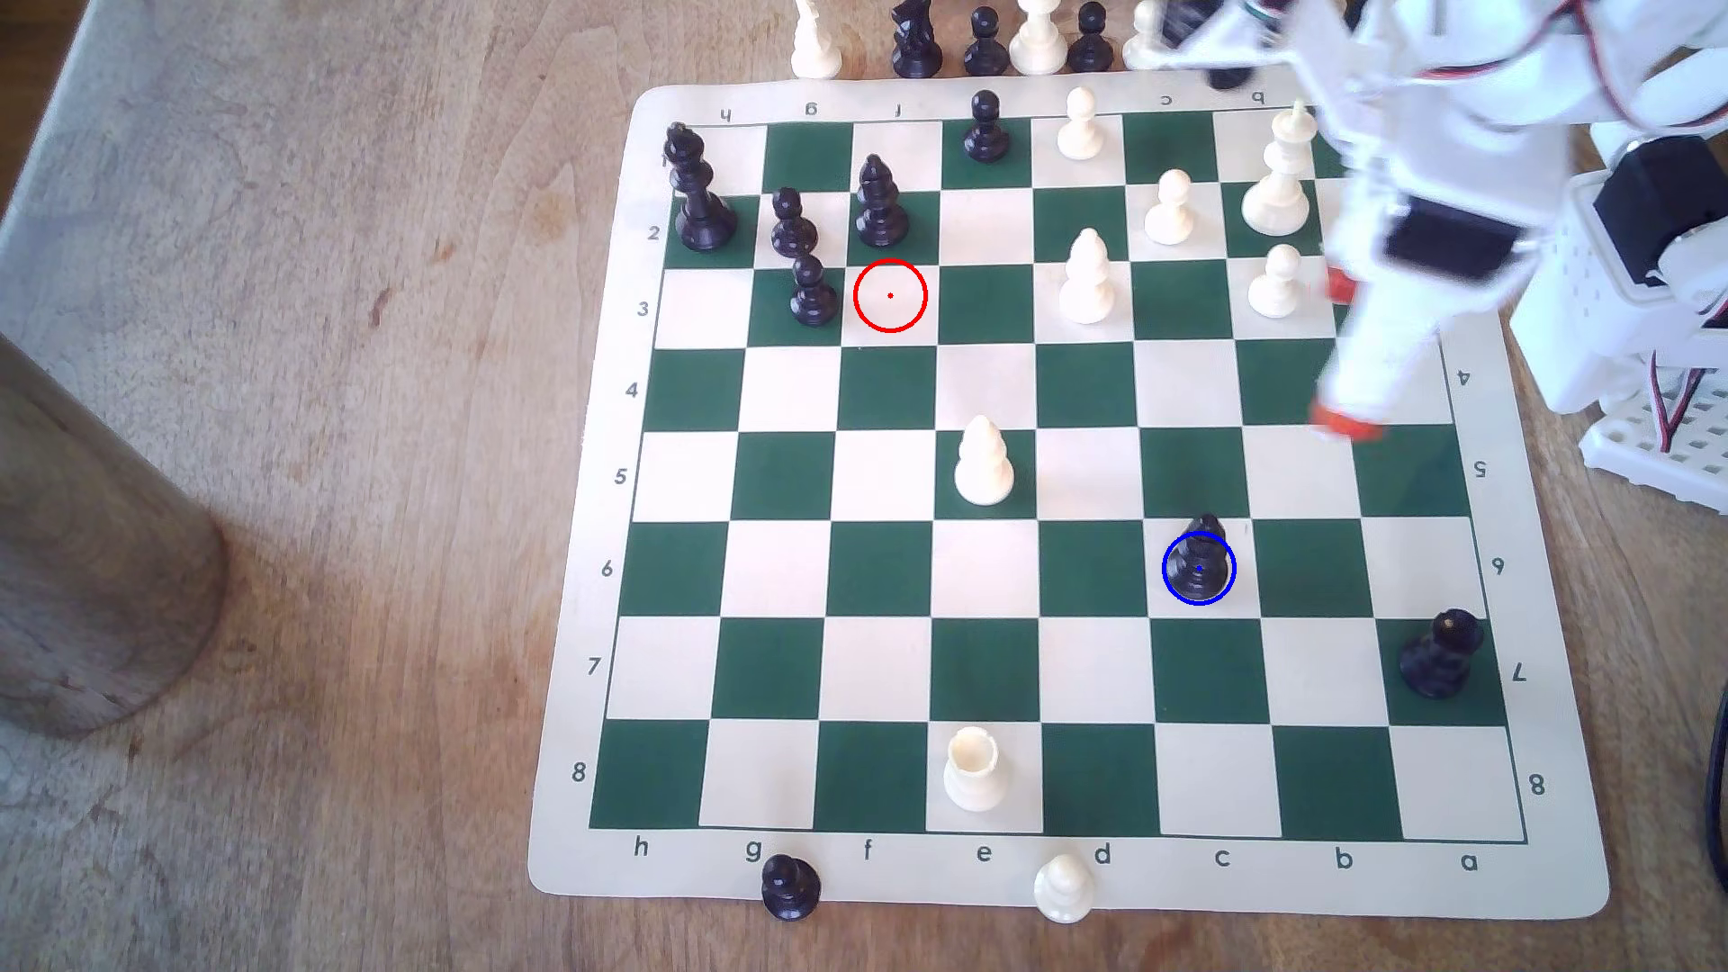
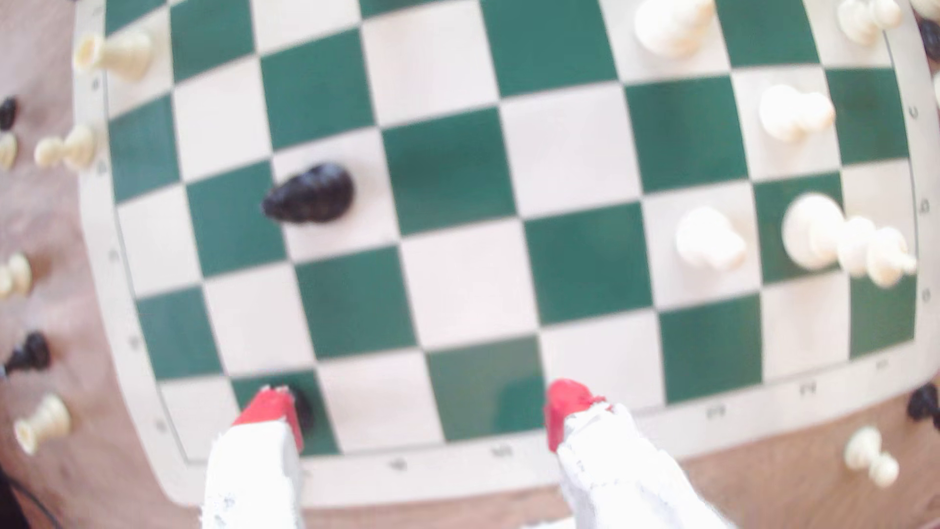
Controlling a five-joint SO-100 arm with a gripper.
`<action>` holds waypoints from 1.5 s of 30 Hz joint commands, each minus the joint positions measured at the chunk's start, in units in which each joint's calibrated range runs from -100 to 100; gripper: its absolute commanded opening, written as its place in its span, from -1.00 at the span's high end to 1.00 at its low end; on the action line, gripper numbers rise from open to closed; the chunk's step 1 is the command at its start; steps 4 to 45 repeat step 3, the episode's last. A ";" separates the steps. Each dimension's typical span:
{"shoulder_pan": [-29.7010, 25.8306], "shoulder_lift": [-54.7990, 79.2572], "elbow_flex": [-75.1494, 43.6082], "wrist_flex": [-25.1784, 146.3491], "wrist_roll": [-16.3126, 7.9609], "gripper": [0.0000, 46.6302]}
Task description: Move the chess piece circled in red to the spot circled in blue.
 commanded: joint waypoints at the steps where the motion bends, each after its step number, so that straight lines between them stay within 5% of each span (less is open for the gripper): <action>1: -0.07 -9.82 2.56 4.10 0.54 -0.09; 3: -0.07 -12.71 3.83 4.84 0.78 0.11; 45: -0.07 -12.71 3.83 4.84 0.78 0.11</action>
